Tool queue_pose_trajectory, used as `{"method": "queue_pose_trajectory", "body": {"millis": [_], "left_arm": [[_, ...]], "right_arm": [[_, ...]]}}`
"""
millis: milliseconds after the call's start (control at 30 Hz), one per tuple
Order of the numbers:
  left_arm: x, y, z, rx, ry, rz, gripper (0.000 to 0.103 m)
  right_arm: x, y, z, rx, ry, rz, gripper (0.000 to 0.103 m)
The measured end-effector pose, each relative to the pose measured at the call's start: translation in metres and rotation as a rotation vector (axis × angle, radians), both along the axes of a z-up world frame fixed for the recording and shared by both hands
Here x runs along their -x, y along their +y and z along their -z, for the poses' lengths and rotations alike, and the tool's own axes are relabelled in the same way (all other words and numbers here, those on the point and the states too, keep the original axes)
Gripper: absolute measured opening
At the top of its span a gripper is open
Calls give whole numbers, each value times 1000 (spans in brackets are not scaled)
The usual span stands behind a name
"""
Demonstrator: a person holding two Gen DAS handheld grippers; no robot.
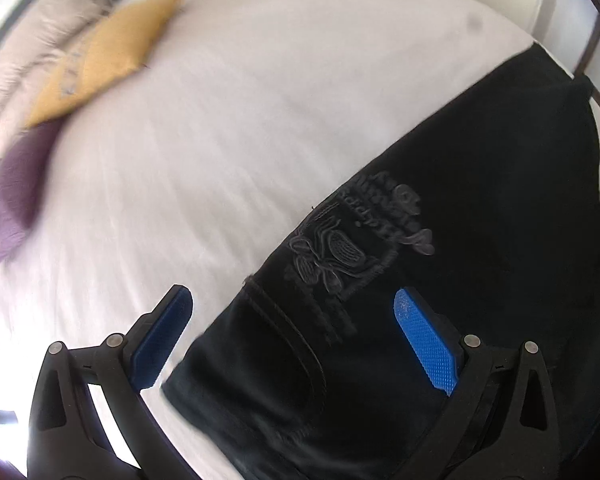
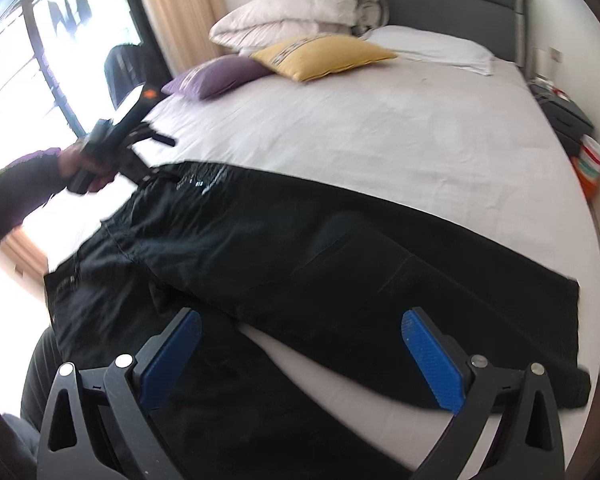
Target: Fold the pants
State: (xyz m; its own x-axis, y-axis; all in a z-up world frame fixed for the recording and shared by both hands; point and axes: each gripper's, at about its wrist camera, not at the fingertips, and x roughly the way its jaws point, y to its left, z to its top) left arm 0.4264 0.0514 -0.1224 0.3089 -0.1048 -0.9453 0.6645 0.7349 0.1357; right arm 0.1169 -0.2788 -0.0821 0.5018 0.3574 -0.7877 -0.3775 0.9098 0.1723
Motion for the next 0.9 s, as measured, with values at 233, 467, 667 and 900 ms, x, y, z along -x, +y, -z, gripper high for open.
{"method": "queue_pose_trajectory", "body": {"millis": [233,467,667,900], "left_arm": [[-56,6,29,59,169,45,87],[-70,10,42,80,257,64,63],[-50,-3,36,32,203,107,13],[-12,6,12,22,-37,102,7]], "right_arm": [[-35,-5,13,-22,12,-92,103],[-77,1,5,-44,-38,-155,102],[-119,6,8,7,-19,-172,97],[-158,6,27,144,9,-226,90]]}}
